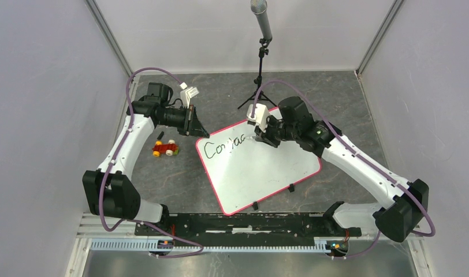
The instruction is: Write a sentence on the whiteboard
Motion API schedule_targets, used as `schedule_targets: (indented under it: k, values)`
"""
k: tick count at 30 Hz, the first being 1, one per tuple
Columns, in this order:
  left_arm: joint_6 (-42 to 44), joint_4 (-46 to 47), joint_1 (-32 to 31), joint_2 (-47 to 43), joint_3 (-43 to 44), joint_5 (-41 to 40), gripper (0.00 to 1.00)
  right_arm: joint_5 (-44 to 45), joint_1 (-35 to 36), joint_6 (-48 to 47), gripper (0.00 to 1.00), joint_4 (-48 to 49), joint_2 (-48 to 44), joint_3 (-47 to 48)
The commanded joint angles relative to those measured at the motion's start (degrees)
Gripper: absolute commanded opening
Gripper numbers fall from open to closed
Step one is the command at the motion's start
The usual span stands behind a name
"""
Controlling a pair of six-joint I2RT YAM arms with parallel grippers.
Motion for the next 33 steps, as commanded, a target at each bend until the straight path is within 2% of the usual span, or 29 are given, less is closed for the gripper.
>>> schedule_targets:
  k: [1,10,21,33]
  values:
    - [1.54,-0.26,-1.28,0.67,1.44,0.11,0.02,3.21,-1.06,-0.99,0.0,0.68,1.08,3.9]
    - [1.8,-0.25,-1.33,0.98,1.53,0.12,0.02,2.18,-1.05,-1.26,0.0,0.09,2.26,4.94]
    - [1.98,-0.39,-1.37,0.95,1.31,0.12,0.02,-0.75,-1.01,0.45,0.0,-0.3,-2.42,-3.29]
    - [1.98,-0.38,-1.38,0.53,1.04,0.01,0.02,-1.74,4.05,2.41,0.0,0.76,-2.62,-4.76]
